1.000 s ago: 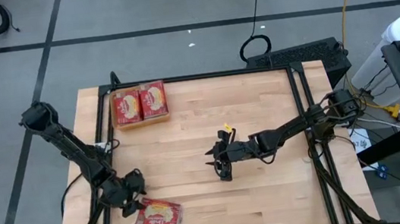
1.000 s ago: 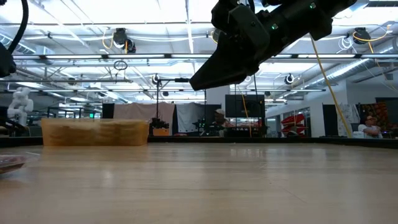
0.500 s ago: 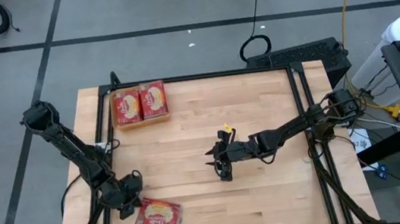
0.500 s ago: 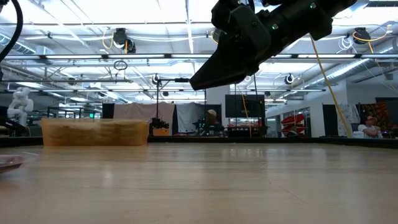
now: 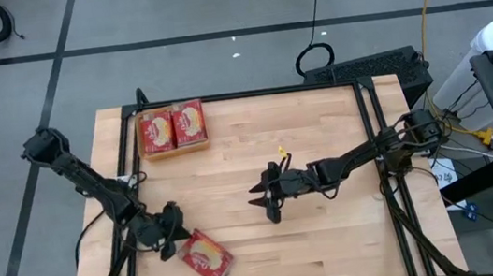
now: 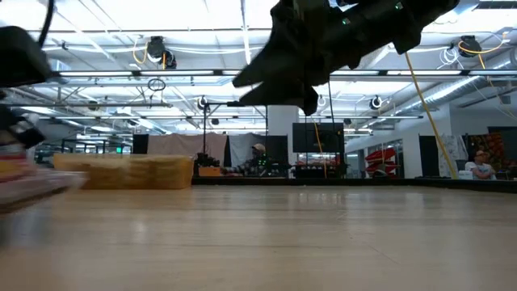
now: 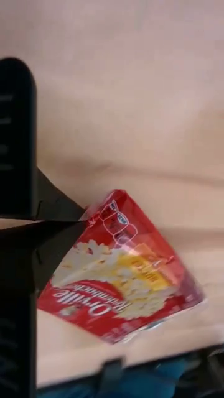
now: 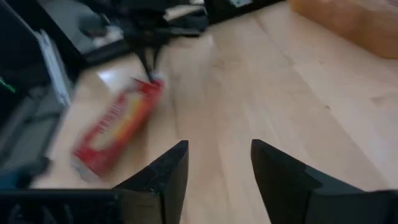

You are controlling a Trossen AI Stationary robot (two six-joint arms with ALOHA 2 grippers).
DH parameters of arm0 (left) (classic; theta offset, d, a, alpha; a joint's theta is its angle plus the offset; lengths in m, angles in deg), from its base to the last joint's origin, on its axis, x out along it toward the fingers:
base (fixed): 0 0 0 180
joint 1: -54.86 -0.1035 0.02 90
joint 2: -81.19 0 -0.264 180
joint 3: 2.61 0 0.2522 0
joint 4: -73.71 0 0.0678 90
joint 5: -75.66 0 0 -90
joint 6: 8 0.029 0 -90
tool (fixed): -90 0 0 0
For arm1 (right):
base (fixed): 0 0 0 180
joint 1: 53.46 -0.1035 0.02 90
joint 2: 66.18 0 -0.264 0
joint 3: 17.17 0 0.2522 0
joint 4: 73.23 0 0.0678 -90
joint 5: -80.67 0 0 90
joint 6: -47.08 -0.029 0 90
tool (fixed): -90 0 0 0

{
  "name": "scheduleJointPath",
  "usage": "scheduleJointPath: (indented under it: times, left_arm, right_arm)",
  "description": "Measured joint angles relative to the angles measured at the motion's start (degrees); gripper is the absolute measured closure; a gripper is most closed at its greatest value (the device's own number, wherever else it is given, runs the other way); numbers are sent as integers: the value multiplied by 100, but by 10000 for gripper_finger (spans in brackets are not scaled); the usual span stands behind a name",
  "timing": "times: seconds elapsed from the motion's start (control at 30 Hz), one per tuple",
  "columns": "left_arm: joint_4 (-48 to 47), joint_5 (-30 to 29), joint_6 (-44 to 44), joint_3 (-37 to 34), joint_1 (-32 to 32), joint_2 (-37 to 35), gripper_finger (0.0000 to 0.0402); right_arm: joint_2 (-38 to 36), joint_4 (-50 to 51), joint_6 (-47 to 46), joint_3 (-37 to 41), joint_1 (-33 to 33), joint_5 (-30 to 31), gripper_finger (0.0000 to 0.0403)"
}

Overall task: Sort popcorn bags into baskets
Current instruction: Put the red popcorn bag into the orange bin

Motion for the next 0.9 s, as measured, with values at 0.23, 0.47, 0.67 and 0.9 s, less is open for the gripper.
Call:
scheduleJointPath:
  times: [0.23, 0.47, 0.67, 0.9]
  left_arm:
    - [47, -150, 1401, 0, -1201, -392, 400]
    - [383, 69, 2885, 7, -2241, -1094, 400]
    - [383, 340, 3550, 7, -2701, -1367, 400]
    - [363, 379, 4045, 7, -2913, -1361, 401]
  right_arm:
    - [131, -87, -282, -297, -2, -184, 173]
    - [802, -62, -243, -818, 121, -216, 132]
    - [1408, -102, 81, -1112, 386, -481, 141]
    - [1733, -546, 771, -1176, 591, -687, 168]
